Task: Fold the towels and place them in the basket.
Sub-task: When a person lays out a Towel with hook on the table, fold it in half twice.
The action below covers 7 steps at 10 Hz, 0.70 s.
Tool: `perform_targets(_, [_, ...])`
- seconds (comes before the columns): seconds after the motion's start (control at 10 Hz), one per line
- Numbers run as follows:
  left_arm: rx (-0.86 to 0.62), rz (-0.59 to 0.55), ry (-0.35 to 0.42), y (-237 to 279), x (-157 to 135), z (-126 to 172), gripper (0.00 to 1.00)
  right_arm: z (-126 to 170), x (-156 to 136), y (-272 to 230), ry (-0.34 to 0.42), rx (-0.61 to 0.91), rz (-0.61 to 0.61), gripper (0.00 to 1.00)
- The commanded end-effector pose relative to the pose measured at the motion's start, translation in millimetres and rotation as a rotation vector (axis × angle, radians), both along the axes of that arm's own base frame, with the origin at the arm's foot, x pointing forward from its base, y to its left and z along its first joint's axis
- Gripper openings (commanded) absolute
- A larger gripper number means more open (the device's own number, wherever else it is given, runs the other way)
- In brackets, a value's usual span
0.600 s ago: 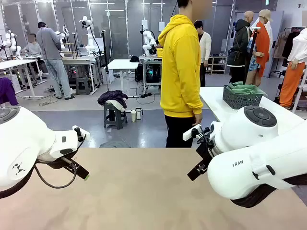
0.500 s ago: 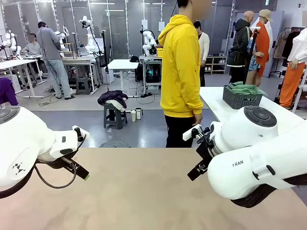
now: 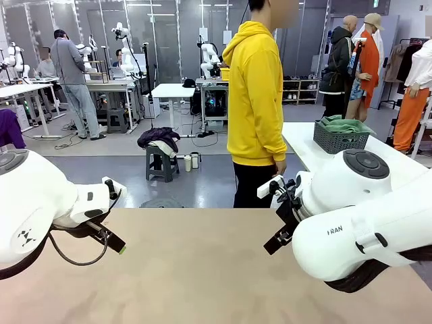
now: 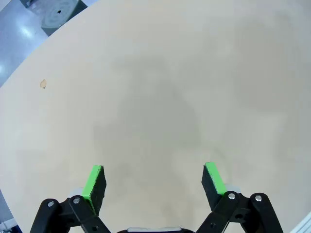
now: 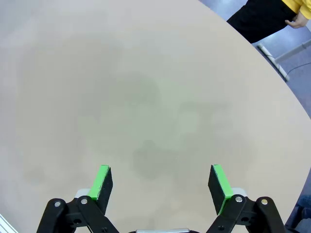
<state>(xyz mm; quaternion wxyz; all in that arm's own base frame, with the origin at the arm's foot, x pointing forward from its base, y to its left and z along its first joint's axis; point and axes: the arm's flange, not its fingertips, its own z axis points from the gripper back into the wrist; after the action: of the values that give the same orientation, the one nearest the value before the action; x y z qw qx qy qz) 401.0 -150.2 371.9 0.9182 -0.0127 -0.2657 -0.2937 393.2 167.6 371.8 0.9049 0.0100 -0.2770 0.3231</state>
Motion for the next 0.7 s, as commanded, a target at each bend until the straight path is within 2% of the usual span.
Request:
perform_targets(0.0, [0.0,0.001,0.0,0,0,0,1.0,0,0,0,0.001,0.002,-0.002,1.0])
perform_targets(0.3, [0.0,0.0,0.0,0,0,0,1.0,0,0,0,0.0,0.0,0.0,1.0])
perform_targets(0.5, [-0.003,-0.029,0.03,2,-1,33,1.0,29,-1,1,0.027,0.004,0.009,1.0])
perform_targets(0.6, [-0.03,-0.048,0.037,4,-1,49,1.0,49,0,-1,0.007,0.011,-0.037,1.0])
